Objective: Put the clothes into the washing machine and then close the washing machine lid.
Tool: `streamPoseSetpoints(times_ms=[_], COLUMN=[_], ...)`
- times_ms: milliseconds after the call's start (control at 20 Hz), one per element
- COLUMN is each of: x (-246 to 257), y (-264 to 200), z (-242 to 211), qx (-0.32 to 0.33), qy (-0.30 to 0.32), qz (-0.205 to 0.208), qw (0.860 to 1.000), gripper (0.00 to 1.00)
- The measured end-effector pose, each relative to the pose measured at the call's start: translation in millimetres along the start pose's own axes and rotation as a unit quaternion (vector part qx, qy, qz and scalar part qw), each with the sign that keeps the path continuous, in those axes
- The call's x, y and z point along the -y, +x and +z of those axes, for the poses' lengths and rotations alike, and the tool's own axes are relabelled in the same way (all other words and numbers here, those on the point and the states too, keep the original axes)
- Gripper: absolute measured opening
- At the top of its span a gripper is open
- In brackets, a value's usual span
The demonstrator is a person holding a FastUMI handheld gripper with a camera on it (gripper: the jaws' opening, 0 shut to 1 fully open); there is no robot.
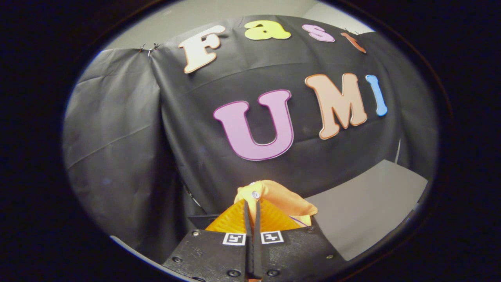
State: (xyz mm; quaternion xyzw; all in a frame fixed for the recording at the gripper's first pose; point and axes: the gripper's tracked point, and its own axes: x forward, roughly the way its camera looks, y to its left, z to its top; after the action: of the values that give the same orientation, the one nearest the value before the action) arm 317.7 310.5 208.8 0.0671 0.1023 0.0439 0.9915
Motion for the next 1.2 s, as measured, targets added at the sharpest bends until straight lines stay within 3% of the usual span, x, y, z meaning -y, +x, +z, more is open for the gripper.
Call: streamPoseSetpoints(times_ms=[450,1200], x=[-23,1], y=[25,77], z=[-71,-264], qx=[-0.042,-0.156], qy=[0.009,0.038], qz=[0.011,-0.015], qw=[0.999,0.987], gripper=[0.00,0.00])
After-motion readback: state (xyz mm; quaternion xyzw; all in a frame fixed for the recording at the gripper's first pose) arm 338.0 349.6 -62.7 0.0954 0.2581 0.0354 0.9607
